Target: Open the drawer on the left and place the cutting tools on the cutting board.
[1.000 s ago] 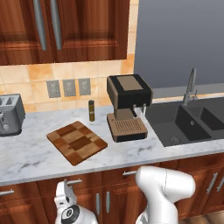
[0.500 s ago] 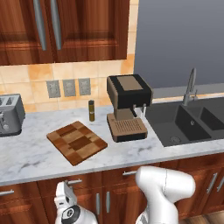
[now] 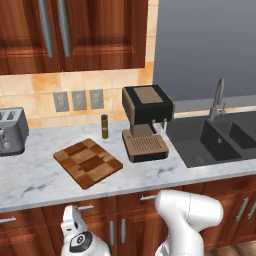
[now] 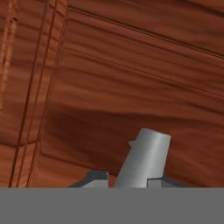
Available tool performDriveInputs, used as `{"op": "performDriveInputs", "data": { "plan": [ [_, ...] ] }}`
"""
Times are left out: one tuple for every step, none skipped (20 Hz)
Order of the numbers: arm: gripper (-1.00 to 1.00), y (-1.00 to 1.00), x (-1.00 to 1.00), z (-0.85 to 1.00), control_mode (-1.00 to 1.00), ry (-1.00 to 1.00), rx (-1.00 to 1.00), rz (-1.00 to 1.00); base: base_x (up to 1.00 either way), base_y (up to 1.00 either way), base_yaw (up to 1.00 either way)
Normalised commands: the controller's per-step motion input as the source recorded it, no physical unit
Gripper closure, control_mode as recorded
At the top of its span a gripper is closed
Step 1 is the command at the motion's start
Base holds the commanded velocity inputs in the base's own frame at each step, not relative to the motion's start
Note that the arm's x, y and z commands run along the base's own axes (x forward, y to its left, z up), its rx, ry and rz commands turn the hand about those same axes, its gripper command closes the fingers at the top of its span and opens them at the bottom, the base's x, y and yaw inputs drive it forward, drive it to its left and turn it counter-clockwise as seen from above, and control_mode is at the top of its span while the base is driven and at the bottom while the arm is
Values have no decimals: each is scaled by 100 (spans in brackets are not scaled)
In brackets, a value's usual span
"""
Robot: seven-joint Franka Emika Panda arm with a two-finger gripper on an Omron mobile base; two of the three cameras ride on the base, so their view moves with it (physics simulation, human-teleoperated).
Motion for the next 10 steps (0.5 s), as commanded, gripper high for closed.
{"op": "performDriveInputs", "data": {
  "plan": [
    [100, 0, 0, 0, -100, 0, 0, 0, 0, 0, 0],
    [100, 0, 0, 0, -100, 0, 0, 0, 0, 0, 0],
    [100, 0, -12, 0, -100, 0, 0, 0, 0, 0, 0],
    [100, 0, -43, 0, -100, 0, 0, 0, 0, 0, 0],
    [100, 0, -73, 0, -100, 0, 0, 1, 0, 0, 0],
    [100, 0, -91, -5, -100, 0, 0, 2, 0, 0, 0],
    [100, 0, -100, -6, -100, 0, 0, 3, 0, 0, 0],
    [100, 0, -100, -8, -100, 0, 0, 4, 0, 0, 0],
    [100, 0, -100, -9, -100, 0, 0, 4, 0, 0, 0],
    [100, -1, -100, -10, -100, 0, 0, 4, 0, 0, 0]
  ]
}}
